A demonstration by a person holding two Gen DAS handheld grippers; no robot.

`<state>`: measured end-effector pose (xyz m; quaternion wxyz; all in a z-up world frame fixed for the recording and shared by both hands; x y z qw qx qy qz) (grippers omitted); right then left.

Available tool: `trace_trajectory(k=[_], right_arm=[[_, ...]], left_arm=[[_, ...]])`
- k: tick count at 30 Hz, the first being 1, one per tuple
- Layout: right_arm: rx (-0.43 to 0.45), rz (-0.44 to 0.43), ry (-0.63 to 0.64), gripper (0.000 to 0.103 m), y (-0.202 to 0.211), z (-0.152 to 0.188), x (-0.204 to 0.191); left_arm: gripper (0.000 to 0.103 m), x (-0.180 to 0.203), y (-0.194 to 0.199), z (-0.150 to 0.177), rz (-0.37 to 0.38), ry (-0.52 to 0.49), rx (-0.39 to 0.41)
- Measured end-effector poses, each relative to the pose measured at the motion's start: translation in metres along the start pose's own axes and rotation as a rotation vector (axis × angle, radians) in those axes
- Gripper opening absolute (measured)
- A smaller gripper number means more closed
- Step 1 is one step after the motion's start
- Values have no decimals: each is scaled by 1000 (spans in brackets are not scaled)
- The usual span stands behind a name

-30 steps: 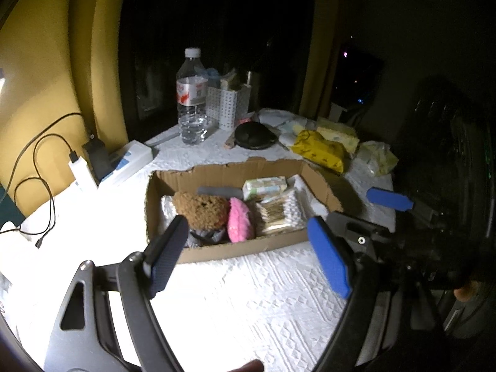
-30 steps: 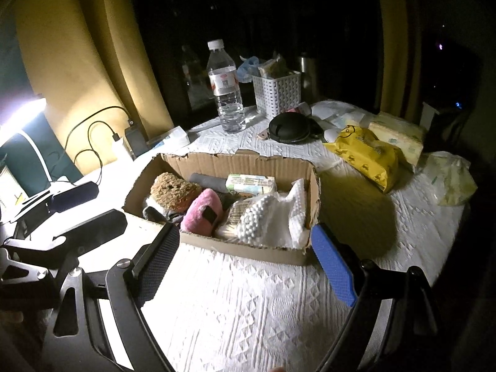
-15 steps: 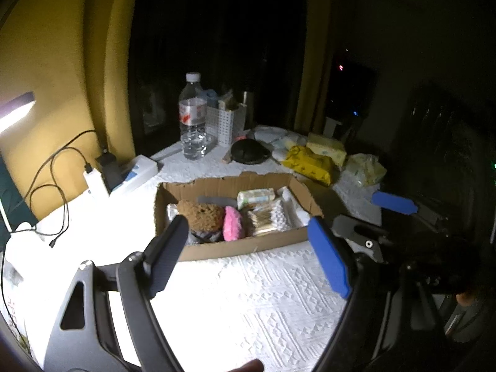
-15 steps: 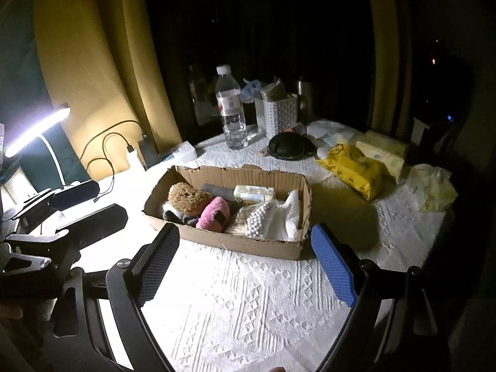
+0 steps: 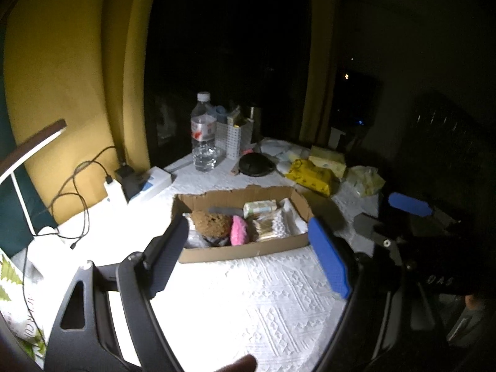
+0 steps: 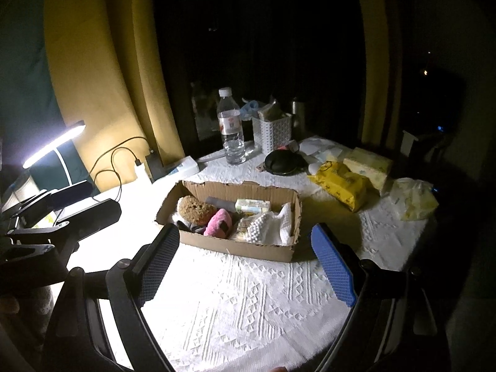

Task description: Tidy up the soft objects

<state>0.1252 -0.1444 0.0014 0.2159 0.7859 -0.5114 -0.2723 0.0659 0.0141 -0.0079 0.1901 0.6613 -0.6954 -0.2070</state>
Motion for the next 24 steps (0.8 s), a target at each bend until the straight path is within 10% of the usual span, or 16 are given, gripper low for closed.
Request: trace_trajectory(k=[24], right_arm=[[52,42,27,89,37,-17,-10]], left_arm=[[81,6,27,-21,-47,-62,19]])
Point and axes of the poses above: each gripper's, at about its wrist camera, not at the fingertips, and y roughly against the way its jaws point, x to its right, z to its underside, the point moved 3 cm from there along -y, roughly the way its jaws point, and after that the axes turned 10 degrees about -y, right-handed, at the moved point
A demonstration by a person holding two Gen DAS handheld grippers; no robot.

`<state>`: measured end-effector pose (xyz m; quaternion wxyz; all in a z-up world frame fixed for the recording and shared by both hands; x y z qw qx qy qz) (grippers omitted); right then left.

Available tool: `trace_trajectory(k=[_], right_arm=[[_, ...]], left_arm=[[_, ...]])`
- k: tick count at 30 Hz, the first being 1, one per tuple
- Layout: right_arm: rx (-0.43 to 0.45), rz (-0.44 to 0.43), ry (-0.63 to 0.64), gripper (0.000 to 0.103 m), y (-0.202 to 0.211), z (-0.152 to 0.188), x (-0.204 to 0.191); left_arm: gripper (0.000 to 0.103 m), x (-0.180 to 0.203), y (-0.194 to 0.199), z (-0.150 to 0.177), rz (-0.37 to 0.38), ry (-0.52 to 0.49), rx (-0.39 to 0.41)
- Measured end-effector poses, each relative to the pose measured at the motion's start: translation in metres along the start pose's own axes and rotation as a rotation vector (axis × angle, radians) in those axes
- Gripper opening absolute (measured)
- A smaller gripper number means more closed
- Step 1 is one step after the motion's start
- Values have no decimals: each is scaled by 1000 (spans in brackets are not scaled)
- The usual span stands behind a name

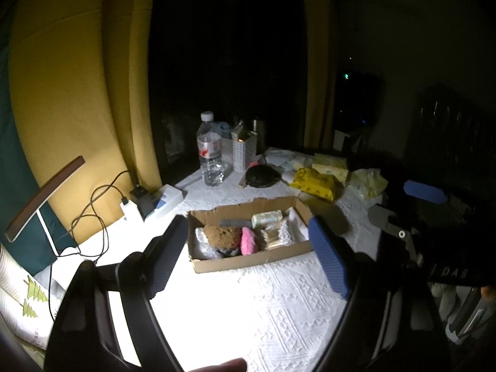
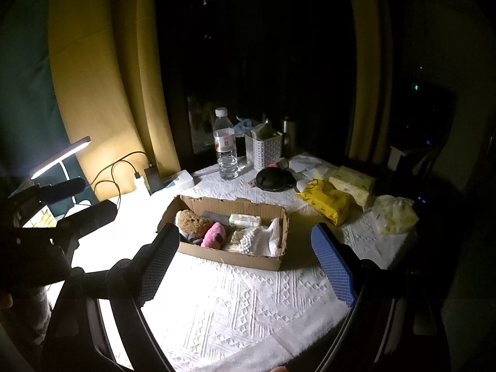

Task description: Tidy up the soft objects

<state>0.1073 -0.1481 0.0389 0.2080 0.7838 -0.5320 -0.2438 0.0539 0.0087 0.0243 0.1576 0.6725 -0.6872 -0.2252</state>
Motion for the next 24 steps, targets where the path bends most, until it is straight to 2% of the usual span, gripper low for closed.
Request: trace_trajectory(k=[24], right_arm=[[-4,9,24,89,-6,-1,-14]], left_arm=[[81,-5,3,2,12,8,19]])
Point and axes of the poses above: each gripper's, at about its wrist camera, not at the fingertips, and y roughly against the way its jaws point, x to its right, z to its underside, the point moved 3 cm from there along -y, roughly the way its jaws point, and after that the axes turned 10 degrees about -y, right-handed, at the moved point
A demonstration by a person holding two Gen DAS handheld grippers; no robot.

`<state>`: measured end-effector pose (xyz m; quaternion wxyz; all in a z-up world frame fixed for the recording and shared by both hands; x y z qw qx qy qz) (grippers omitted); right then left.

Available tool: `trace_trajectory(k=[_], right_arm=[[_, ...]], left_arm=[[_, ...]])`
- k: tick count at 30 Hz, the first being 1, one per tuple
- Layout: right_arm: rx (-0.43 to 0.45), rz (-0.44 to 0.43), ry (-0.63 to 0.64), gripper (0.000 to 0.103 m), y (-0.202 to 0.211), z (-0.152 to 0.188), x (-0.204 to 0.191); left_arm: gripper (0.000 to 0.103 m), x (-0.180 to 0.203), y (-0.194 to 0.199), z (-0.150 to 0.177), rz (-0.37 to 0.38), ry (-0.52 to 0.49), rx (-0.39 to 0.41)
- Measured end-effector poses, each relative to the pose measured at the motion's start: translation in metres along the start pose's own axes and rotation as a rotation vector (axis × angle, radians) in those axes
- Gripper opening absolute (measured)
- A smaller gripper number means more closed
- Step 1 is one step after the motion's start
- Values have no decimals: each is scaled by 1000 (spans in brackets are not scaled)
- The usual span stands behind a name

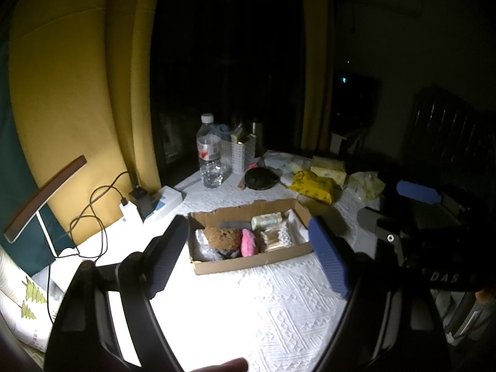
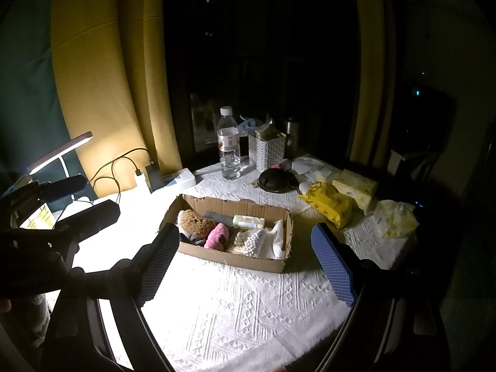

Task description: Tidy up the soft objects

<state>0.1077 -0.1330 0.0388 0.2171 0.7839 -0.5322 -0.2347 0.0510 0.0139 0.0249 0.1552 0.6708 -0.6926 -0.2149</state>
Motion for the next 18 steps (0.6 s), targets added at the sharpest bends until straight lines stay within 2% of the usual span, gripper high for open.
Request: trace_trajectory(k=[18], right_arm=[[5,2,4,89,3,-1,-1]], left_arm=[[81,0,2,0,-6,-6,6]])
Point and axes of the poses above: each gripper's, at about its wrist camera, not at the fingertips, and y roughly against the way its jaws point, x to its right, z to its underside, the point moved 3 cm from there along -y, roughly the way its jaws point, and after that the axes turned 10 degrees about -y, right-handed, at the moved point
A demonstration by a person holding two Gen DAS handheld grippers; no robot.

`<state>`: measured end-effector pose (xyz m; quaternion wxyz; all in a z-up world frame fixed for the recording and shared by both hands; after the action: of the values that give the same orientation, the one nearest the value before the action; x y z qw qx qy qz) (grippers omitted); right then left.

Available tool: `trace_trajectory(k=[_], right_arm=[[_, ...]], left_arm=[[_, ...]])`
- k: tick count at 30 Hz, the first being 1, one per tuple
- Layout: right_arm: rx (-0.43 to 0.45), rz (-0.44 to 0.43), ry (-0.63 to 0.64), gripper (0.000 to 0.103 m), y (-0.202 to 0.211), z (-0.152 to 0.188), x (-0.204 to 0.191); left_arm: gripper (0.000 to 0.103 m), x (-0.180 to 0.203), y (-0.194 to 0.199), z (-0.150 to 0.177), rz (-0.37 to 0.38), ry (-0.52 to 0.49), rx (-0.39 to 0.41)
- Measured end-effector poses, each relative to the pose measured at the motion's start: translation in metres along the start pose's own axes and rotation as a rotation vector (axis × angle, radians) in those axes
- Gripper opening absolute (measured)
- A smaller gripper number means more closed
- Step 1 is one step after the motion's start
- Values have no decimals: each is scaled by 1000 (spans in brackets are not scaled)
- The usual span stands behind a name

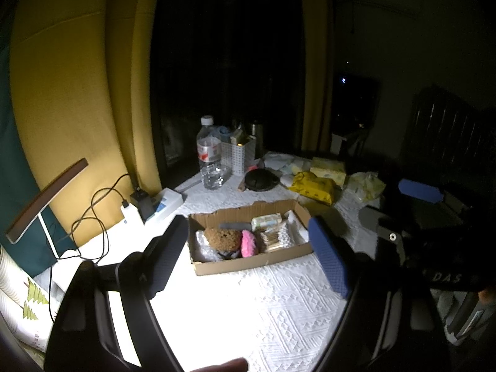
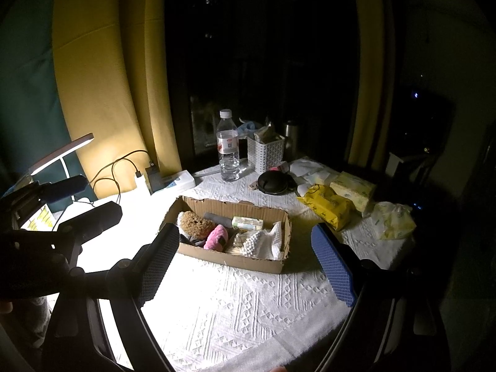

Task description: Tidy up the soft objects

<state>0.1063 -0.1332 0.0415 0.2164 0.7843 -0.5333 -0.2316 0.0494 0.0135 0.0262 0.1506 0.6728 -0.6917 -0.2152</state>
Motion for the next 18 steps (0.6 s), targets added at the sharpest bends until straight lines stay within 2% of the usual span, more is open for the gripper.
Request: trace_trajectory(k=[18], right_arm=[[2,-1,1,89,1,0,-1]], left_arm=[[81,-1,4,-2,2,7,13]])
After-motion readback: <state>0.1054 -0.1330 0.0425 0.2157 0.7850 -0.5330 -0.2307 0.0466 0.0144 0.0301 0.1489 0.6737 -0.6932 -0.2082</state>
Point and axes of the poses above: each gripper's, at about its wrist camera, not at the fingertips, and y roughly against the way its jaws point, x to its right, z to its underside, the point moved 3 cm from there along -y, roughly the way its jaws point, and after that the axes turned 10 degrees about -y, right-handed, at the moved point
